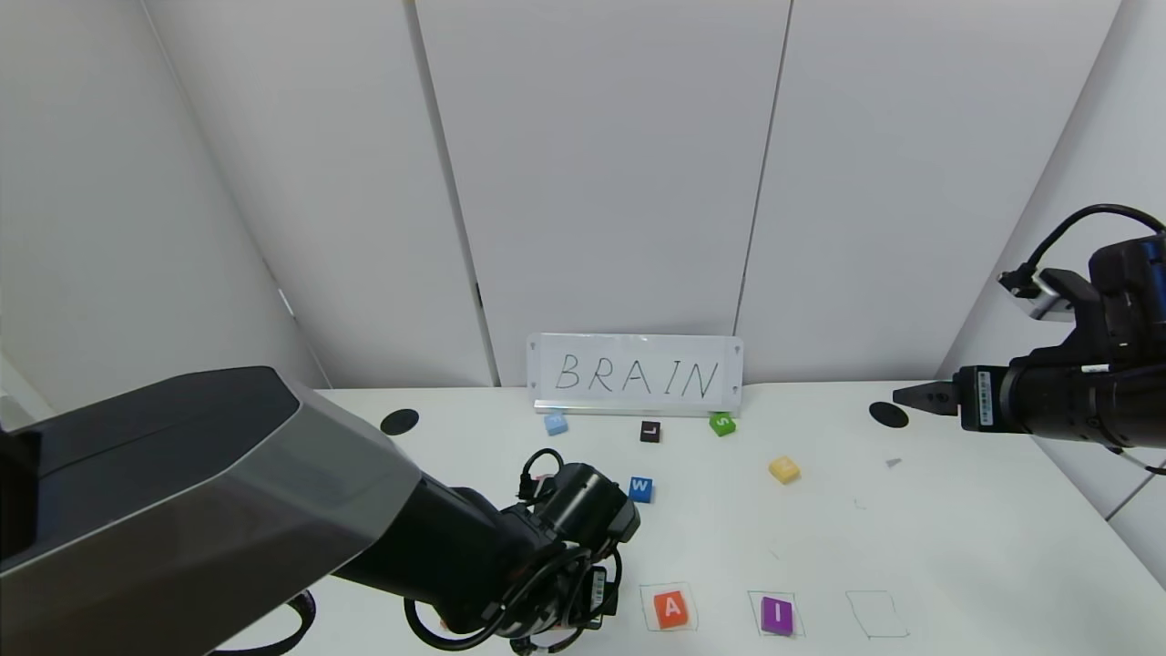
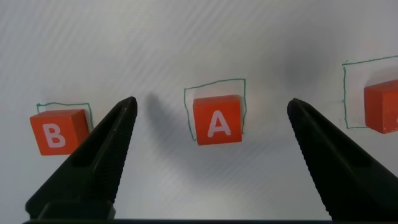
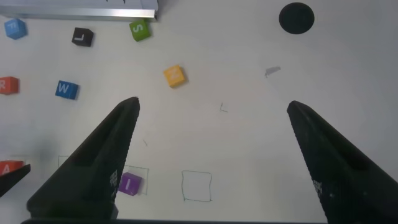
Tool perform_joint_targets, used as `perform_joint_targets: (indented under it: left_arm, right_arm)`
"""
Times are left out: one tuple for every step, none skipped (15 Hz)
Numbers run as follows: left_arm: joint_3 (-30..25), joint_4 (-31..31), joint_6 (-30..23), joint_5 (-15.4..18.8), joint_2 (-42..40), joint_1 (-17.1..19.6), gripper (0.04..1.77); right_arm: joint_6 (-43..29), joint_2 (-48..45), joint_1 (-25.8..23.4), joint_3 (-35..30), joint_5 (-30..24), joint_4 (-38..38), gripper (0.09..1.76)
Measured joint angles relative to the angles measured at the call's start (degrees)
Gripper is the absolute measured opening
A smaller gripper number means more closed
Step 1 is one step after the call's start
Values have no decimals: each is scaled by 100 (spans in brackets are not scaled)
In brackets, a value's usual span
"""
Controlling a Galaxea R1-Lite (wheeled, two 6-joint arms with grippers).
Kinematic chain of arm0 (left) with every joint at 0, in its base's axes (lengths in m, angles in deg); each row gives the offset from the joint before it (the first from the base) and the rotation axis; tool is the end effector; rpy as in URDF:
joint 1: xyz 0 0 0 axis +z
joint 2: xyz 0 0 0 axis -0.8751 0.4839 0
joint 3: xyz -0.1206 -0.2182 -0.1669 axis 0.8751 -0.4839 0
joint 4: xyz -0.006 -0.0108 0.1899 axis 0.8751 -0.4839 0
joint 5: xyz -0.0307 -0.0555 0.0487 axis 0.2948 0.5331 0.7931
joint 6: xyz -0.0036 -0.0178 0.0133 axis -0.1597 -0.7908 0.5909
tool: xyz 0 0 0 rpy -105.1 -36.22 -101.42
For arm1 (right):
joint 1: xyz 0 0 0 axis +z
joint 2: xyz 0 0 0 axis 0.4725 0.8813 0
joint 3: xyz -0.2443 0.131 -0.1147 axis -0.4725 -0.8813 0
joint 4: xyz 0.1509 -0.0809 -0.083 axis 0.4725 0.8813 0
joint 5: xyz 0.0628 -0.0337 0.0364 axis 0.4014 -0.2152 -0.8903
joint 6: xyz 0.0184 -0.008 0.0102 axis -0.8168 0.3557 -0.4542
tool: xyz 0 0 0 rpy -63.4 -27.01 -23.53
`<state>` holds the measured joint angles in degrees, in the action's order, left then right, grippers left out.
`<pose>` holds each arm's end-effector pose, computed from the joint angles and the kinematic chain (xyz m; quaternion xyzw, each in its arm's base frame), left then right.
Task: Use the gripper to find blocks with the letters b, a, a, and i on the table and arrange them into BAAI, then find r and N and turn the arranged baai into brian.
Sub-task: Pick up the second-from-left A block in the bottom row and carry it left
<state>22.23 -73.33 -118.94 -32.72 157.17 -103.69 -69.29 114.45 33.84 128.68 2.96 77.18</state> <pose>0.2622 -0.2316 0.0328 0.0286 0.4977 -0.0324 0.8663 0.2783 0.0280 0.2013 0.0545 0.3108 0.0351 0.9483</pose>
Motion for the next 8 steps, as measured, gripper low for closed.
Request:
perform_joint_targets:
  left_arm:
    - [22, 0, -44, -20, 41, 0, 172]
    - [44, 0, -108, -44, 87, 0, 172]
    - [60, 0, -141, -46, 130, 0, 172]
    - [71, 0, -145, -46, 166, 0, 172]
    - [74, -1, -148, -41, 183, 0, 172]
    - [77, -6, -150, -40, 193, 0, 172]
    - [77, -11, -155, -44, 199, 0, 172]
    - [74, -15, -161, -51, 205, -4, 172]
  right_arm:
    - [2, 2, -2, 0, -2, 0, 171]
    - [2, 2, -2, 0, -2, 0, 171]
    - [0, 5, -2, 0, -4, 0, 171]
    - [0, 9, 2, 0, 0, 2, 171]
    - [0, 11, 2, 0, 0, 2, 171]
    - [0, 13, 0, 1, 0, 2, 171]
    - [0, 16, -2, 1, 0, 2, 171]
    - [-1, 16, -5, 1, 0, 2, 171]
